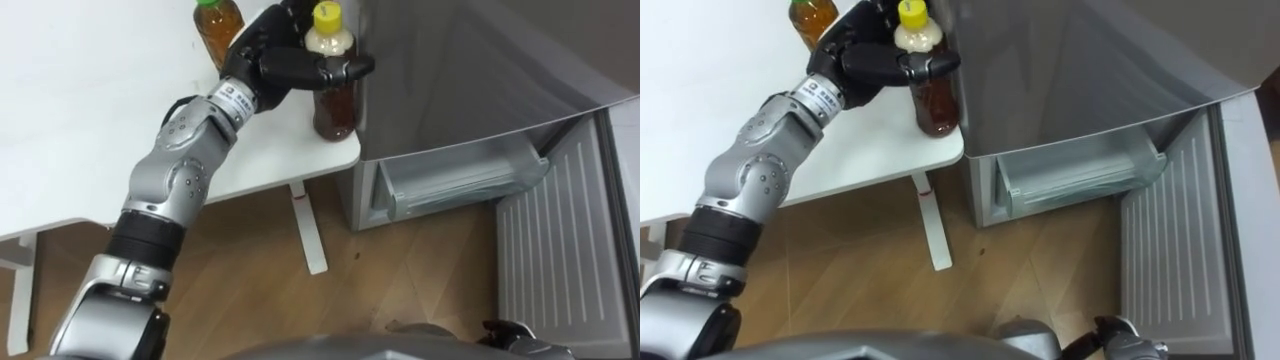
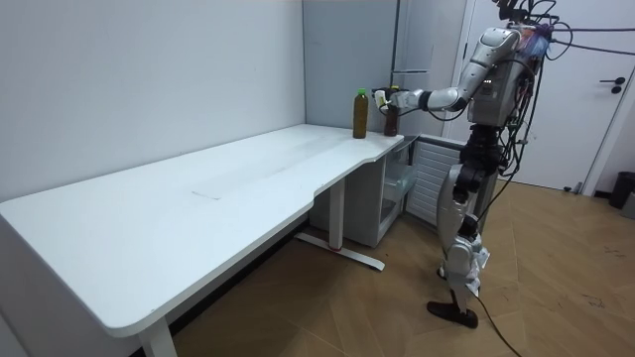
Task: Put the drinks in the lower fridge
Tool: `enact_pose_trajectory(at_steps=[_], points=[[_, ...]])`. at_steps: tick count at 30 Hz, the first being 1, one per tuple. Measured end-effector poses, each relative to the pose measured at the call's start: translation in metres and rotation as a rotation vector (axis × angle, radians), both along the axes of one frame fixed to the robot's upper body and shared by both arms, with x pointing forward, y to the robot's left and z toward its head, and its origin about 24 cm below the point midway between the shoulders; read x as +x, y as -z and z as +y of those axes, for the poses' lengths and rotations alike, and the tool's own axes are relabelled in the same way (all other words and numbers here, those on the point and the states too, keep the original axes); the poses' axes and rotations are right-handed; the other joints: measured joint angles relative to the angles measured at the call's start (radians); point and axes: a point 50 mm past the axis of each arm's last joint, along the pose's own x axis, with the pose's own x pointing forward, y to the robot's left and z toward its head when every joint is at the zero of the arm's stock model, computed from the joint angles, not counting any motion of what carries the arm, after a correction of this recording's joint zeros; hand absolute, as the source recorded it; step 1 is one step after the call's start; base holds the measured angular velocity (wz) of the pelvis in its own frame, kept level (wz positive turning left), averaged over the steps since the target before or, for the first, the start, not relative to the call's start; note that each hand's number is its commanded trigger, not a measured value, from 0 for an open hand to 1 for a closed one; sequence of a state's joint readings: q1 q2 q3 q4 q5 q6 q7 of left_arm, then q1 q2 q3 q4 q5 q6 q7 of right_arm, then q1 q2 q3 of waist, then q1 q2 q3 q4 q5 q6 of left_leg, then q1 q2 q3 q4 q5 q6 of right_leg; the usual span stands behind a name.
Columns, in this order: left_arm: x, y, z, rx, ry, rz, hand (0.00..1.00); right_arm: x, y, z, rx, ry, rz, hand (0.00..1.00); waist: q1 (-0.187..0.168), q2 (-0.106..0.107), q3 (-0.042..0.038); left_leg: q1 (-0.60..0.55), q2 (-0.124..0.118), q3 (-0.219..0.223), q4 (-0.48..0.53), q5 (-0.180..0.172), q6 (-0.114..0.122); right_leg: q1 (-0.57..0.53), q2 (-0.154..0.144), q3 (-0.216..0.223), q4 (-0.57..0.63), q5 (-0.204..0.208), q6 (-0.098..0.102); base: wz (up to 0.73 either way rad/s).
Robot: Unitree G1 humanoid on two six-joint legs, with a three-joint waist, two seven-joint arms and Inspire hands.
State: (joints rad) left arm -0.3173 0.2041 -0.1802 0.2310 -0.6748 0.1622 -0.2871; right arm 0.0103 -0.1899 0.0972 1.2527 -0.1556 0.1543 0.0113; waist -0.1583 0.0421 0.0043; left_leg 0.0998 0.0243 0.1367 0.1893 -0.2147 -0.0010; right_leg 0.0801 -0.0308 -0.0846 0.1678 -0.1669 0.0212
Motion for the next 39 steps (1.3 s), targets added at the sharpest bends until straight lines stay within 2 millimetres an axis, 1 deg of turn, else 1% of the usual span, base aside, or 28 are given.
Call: enact_pose_trajectory(at_steps=[4,10,14,16,19,21,26,34,39], points=[[0.001,0.001,0.004,0.016,-0.023,0.008,1.00,0.000,0.000,0.000,0.003,-0.005,0.002,0.00,0.002,0.000,-0.0001,0.000,0.000,0.000,0.000,0.000,0.000,0.000,0.000,0.000,0.001,0.000,0.000,0.00],[-0.001,0.004,0.005,0.052,-0.007,0.016,1.00,0.003,0.000,0.001,0.004,-0.027,0.002,0.00,0.003,-0.002,0.0012,0.002,0.000,-0.004,-0.002,0.000,0.000,0.002,-0.001,0.000,0.001,0.000,0.000,0.00],[-0.004,0.008,-0.004,0.064,0.030,0.030,1.00,0.004,0.000,0.002,0.015,-0.030,0.001,0.00,0.003,-0.006,0.0045,0.000,0.000,-0.004,-0.002,0.000,0.000,0.001,-0.001,0.001,0.001,0.000,0.000,0.00],[-0.004,0.008,-0.003,0.069,0.032,0.031,1.00,0.003,0.000,0.002,0.017,-0.030,0.003,0.00,0.003,-0.008,0.0065,-0.001,0.000,-0.003,-0.002,0.000,0.000,0.000,0.000,0.000,0.001,0.000,0.000,0.00],[-0.005,0.009,-0.003,0.077,0.035,0.034,1.00,0.004,0.000,0.003,0.023,-0.034,0.003,0.00,0.005,-0.009,0.0074,-0.001,0.000,-0.002,-0.002,0.000,0.000,0.001,0.000,0.000,0.000,0.000,0.000,0.00],[-0.006,0.010,-0.004,0.086,0.046,0.036,1.00,0.004,0.000,0.003,0.022,-0.037,0.004,0.00,0.007,-0.009,0.0074,-0.001,0.000,-0.002,-0.002,0.000,0.000,0.002,0.000,0.000,0.000,0.000,0.000,0.00],[-0.007,0.012,-0.008,0.086,0.061,0.041,1.00,0.004,0.000,0.003,0.019,-0.057,0.009,0.00,0.024,-0.009,0.0080,-0.001,0.000,-0.002,-0.003,0.000,0.000,0.002,0.000,0.000,-0.001,0.000,0.000,0.00],[-0.007,0.012,-0.010,0.088,0.066,0.042,1.00,0.005,0.000,0.004,0.020,-0.072,0.009,0.00,0.028,-0.008,0.0081,-0.002,0.000,-0.002,-0.003,0.000,0.000,0.002,0.000,-0.002,-0.001,0.000,0.000,0.00],[-0.008,0.012,-0.012,0.080,0.068,0.042,1.00,0.007,0.000,0.005,0.023,-0.072,0.002,0.00,0.033,-0.007,0.0077,-0.006,0.000,-0.002,-0.003,0.000,0.000,0.000,-0.001,-0.012,-0.001,0.000,0.000,0.01]])
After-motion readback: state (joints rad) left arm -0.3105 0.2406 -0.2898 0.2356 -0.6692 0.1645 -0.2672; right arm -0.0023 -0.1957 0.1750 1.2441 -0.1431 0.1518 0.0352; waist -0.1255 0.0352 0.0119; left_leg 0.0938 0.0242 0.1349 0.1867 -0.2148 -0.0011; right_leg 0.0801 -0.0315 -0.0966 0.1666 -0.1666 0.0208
